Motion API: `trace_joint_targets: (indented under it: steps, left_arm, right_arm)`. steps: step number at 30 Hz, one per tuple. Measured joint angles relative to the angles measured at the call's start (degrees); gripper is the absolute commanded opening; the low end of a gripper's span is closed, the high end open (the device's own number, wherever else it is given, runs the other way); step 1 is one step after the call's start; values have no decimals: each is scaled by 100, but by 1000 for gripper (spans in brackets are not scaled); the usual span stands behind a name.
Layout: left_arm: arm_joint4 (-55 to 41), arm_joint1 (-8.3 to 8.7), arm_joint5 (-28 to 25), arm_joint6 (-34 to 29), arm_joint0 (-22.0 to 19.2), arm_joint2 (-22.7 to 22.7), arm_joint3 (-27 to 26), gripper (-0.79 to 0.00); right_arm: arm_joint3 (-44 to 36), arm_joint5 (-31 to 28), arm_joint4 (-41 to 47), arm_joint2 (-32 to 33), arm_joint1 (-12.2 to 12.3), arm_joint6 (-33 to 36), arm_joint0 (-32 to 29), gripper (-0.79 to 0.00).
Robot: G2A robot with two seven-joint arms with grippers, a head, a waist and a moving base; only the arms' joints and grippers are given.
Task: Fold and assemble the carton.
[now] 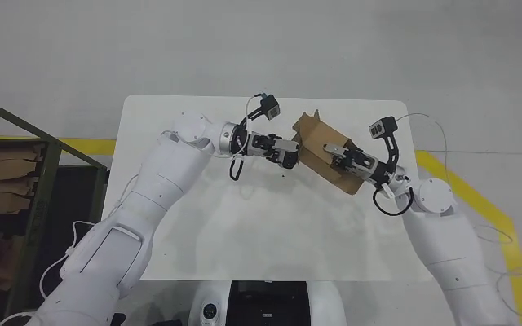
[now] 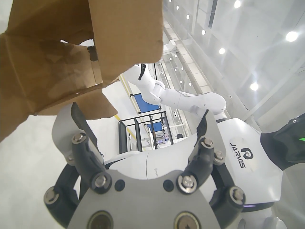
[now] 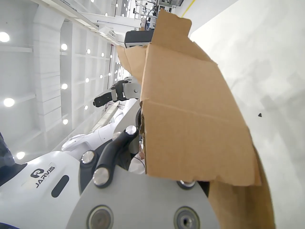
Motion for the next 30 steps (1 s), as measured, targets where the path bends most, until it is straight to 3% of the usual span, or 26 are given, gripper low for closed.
trace_joint_targets:
  steps: [30]
  left_arm:
    - [-90, -57, -66, -106, -50, -37, 182, 0]
  right_arm:
    - [-234, 131, -121, -338, -83, 121, 38, -785]
